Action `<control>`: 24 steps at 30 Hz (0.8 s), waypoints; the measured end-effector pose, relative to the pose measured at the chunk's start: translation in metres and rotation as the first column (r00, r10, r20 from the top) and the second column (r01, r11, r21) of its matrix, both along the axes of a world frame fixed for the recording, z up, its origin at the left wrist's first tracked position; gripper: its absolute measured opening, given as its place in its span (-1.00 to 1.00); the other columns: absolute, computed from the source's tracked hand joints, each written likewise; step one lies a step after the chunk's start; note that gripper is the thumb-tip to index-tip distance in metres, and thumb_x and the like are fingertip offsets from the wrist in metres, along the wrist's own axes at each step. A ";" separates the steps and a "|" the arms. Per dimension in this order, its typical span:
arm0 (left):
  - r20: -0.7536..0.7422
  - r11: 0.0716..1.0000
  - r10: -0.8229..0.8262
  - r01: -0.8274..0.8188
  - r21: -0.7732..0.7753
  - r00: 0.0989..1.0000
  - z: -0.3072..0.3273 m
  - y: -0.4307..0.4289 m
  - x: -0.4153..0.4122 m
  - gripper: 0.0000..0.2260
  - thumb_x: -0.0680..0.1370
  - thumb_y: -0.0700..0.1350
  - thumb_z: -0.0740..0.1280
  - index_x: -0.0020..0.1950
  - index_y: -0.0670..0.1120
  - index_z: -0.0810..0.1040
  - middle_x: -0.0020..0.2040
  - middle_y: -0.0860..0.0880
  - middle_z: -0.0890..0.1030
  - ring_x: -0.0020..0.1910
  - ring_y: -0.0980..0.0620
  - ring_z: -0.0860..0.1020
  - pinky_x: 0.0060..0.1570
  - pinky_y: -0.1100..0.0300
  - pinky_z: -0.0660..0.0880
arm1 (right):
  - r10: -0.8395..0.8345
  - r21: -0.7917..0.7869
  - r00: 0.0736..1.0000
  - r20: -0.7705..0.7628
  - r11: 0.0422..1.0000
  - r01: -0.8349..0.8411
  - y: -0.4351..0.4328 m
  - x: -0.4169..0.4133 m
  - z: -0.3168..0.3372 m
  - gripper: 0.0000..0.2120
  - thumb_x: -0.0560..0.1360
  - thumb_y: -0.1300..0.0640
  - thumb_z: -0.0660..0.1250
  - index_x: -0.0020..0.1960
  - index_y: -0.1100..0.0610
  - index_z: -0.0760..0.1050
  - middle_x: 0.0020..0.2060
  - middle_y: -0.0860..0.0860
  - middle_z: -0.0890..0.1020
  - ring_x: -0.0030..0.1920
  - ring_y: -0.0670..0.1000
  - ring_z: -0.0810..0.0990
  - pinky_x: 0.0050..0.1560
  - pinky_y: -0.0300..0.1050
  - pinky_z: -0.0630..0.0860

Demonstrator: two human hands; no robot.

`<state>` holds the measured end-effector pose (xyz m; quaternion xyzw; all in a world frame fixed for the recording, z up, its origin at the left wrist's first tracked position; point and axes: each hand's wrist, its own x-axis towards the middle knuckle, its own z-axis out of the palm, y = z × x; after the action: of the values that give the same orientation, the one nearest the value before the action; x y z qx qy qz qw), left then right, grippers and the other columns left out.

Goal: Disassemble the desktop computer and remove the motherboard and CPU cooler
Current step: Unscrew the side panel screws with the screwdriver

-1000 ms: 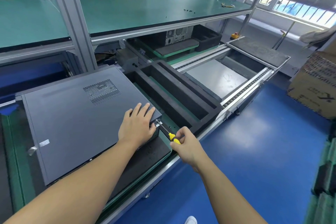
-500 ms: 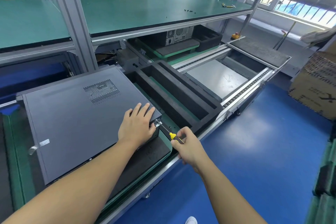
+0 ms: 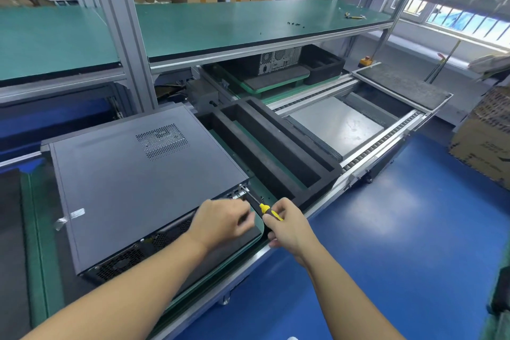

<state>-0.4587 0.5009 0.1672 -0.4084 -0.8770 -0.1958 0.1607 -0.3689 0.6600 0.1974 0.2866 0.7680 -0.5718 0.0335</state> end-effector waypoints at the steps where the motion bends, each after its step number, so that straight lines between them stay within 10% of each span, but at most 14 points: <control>1: 0.129 0.997 0.075 -0.076 0.005 0.989 -0.002 0.005 0.011 -0.64 0.54 0.10 0.23 -0.39 -0.04 0.32 -0.48 0.02 0.45 -0.46 -0.04 0.49 -0.48 0.17 0.37 | 0.000 -0.003 1.000 -0.007 1.000 0.000 0.000 0.000 0.001 -0.85 0.50 0.12 0.34 -0.03 0.13 0.38 -0.22 0.05 0.51 -0.36 0.03 0.46 -0.41 -0.13 0.50; 2: 0.370 0.980 0.161 -0.192 0.049 0.915 0.000 0.011 0.019 -0.59 0.56 0.15 0.20 -0.40 -0.05 0.35 -0.48 0.02 0.49 -0.45 -0.03 0.51 -0.45 0.14 0.43 | 0.008 0.015 1.000 -0.007 1.000 -0.008 0.000 0.000 0.001 -0.85 0.49 0.13 0.35 -0.04 0.11 0.38 -0.24 0.04 0.51 -0.38 0.03 0.43 -0.43 -0.13 0.44; 4: 0.901 0.835 0.063 -0.517 0.188 0.428 0.005 0.027 0.025 -0.61 0.60 0.20 0.21 -0.26 -0.03 0.55 -0.36 0.00 0.64 -0.39 -0.01 0.60 -0.36 0.08 0.55 | 0.036 0.087 0.999 0.019 0.996 -0.037 0.000 -0.001 0.004 -0.83 0.50 0.05 0.36 -0.04 0.07 0.38 -0.25 0.02 0.50 -0.36 0.03 0.38 -0.41 -0.11 0.36; 5: 0.981 0.733 -0.120 -0.653 0.191 0.153 0.007 0.034 0.024 -0.64 0.61 0.18 0.25 -0.13 -0.07 0.61 -0.27 -0.03 0.69 -0.33 -0.01 0.63 -0.33 0.09 0.58 | 0.041 0.123 0.998 0.051 0.991 -0.047 0.000 -0.001 0.006 -0.80 0.52 -0.04 0.33 -0.03 0.07 0.39 -0.24 0.00 0.51 -0.34 0.02 0.39 -0.38 -0.11 0.36; 7: 0.933 0.620 -0.356 -0.762 0.186 -0.062 0.006 0.042 0.017 -0.66 0.58 0.13 0.36 0.00 -0.16 0.62 -0.14 -0.08 0.70 -0.21 -0.03 0.64 -0.24 0.09 0.60 | 0.051 0.167 0.991 0.126 0.983 -0.072 0.001 -0.003 0.009 -0.68 0.58 -0.15 0.18 -0.05 0.12 0.42 -0.22 0.01 0.52 -0.28 0.01 0.42 -0.28 -0.10 0.38; 13: 0.889 0.545 -0.449 -0.817 0.188 -0.095 0.004 0.052 0.005 -0.92 0.51 -0.18 0.46 -0.12 -0.18 0.62 -0.28 -0.06 0.67 -0.39 0.09 0.59 -0.38 0.20 0.60 | 0.106 0.144 0.983 0.149 0.981 -0.127 0.005 -0.003 0.011 -0.65 0.64 0.03 0.12 0.02 0.30 0.52 -0.23 0.08 0.54 -0.30 0.04 0.39 -0.28 -0.09 0.38; 18: 0.868 0.551 -0.483 -0.811 0.198 -0.117 0.003 0.052 0.001 -0.98 0.54 -0.24 0.42 -0.05 -0.16 0.64 -0.24 -0.03 0.71 -0.33 0.09 0.60 -0.28 0.20 0.59 | 0.080 -0.181 0.986 0.144 0.982 -0.054 0.010 0.000 0.015 -0.66 0.67 -0.06 0.08 0.05 0.17 0.49 -0.29 0.09 0.60 -0.41 0.00 0.45 -0.48 -0.19 0.43; 24: 0.812 0.480 -0.575 -0.845 0.236 -0.100 0.001 0.050 -0.002 -0.86 0.56 -0.29 0.37 0.11 -0.17 0.57 -0.08 -0.11 0.73 -0.26 0.04 0.69 -0.27 0.17 0.62 | 0.078 -0.075 0.992 0.095 0.995 -0.071 0.009 0.000 0.009 -0.80 0.63 0.05 0.18 0.02 0.15 0.52 -0.26 0.07 0.58 -0.37 -0.01 0.48 -0.47 -0.18 0.43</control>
<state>-0.4602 0.5513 0.1683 0.1617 -0.4847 -0.7915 -0.3353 -0.3687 0.6695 0.2063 0.2841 0.7546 -0.5825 0.1028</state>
